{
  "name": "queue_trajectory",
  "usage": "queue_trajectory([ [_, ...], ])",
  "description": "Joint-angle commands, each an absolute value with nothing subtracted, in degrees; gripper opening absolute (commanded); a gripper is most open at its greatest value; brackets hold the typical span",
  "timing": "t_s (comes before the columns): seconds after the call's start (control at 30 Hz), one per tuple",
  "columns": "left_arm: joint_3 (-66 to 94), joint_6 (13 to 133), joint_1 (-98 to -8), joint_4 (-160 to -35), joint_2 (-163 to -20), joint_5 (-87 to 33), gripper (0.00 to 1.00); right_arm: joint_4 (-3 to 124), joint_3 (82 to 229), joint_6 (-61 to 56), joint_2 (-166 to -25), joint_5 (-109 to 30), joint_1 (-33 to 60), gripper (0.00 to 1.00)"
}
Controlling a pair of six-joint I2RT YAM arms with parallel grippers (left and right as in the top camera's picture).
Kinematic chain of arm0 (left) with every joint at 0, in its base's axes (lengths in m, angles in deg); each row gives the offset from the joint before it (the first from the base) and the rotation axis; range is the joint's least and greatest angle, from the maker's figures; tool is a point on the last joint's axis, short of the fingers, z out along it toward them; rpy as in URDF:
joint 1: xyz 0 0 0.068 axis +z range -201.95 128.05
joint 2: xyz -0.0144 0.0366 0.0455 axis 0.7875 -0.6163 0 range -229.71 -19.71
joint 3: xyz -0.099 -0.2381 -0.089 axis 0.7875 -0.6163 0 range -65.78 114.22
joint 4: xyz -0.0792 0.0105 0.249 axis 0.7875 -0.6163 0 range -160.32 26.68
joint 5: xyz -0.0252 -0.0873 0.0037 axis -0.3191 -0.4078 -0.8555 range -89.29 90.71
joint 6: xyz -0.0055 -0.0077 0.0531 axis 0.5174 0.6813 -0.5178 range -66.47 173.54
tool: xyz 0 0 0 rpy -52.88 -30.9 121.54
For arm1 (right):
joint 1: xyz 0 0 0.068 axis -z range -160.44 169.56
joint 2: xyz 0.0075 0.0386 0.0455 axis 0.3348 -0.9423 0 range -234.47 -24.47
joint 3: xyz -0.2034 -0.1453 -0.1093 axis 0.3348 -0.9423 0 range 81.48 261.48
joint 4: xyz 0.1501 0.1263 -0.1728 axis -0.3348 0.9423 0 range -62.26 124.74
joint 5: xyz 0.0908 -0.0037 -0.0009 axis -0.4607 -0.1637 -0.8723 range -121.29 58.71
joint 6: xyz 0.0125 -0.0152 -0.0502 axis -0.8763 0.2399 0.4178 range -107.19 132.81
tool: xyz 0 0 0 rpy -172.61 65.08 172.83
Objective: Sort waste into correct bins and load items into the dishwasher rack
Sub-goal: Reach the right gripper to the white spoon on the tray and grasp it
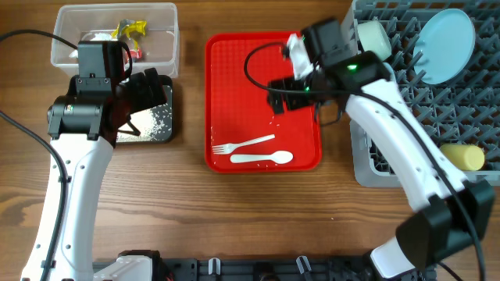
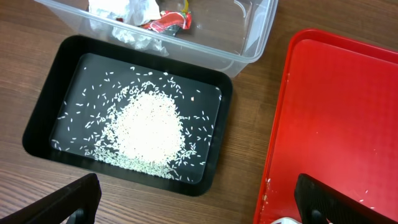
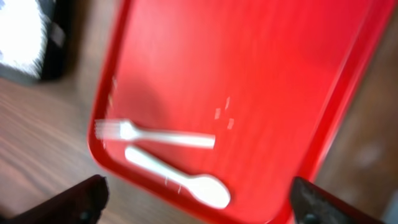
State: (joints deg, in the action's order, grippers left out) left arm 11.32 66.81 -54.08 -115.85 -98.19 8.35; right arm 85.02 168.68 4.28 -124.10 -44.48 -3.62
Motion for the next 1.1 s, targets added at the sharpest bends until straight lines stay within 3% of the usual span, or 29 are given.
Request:
queue_trajectory([
  [0.0,11.47,67.51,-53.80,-115.70,-98.25,8.50,1.00,84.34,160.87,0.67,-126.59,-52.85,-3.73,0.91],
  [0.17,11.47,67.51,-53.80,-115.70,-98.25,8.48,1.00,78.35,149.46,0.19,-126.59,-59.02,-3.62,0.88],
  [0.47,11.47,67.51,-53.80,-115.70,-98.25,8.48,1.00,62.68,137.92,-2.50,-126.61,-57.66,-3.64,0.73],
  [0.6,11.47,67.51,-53.80,-115.70,-98.25,8.50,1.00,57.52,133.99,-3.94,-126.66,-56.55,-3.64,0.70],
  [0.93,11.47,67.51,-53.80,-115.70,-98.25,8.48,1.00,57.00,137.11,-4.20,-123.07,-56.28,-2.59,0.64],
  [1.07,11.47,67.51,-53.80,-115.70,-98.25,8.48,1.00,61.87,137.35,-11.26,-118.11,-49.66,-1.28,0.64],
])
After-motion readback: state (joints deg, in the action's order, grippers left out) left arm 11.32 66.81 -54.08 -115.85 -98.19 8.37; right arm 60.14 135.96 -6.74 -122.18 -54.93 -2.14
